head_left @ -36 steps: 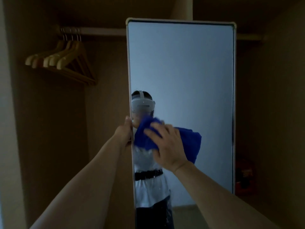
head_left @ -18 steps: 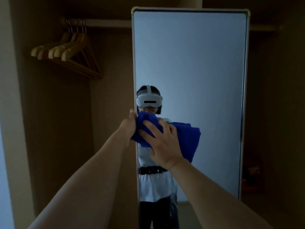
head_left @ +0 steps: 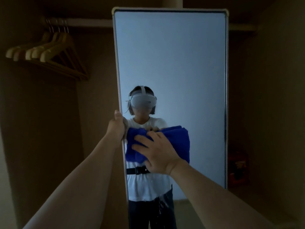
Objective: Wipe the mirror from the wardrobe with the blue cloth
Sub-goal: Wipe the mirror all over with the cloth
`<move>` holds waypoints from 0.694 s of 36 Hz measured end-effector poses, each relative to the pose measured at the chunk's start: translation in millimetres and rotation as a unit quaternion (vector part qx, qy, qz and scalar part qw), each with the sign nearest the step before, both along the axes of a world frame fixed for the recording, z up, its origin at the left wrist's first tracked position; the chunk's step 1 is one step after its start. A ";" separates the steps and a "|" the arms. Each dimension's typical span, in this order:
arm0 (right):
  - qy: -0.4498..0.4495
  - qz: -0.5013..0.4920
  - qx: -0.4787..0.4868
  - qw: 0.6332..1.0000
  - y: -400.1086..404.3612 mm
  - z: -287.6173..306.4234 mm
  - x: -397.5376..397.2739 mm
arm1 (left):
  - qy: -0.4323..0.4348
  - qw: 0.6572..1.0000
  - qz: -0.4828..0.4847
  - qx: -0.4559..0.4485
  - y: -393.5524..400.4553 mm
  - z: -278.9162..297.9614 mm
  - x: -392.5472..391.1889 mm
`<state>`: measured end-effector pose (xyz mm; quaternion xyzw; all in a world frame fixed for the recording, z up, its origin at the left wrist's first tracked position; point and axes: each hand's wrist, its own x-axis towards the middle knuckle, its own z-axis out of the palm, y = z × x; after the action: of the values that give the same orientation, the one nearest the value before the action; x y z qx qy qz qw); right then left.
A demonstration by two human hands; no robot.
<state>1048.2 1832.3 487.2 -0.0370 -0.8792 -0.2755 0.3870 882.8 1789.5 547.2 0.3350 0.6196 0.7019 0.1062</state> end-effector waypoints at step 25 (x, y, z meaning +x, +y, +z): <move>0.031 0.003 0.026 0.999 33.1 -26.3 30.0 | -0.040 0.998 0.053 0.008 8.5 -4.9 -3.4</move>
<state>1078.3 1865.4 460.9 -0.0326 -0.8593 -0.2958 0.4160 879.4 1798.0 542.2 0.2739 0.6262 0.7244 0.0905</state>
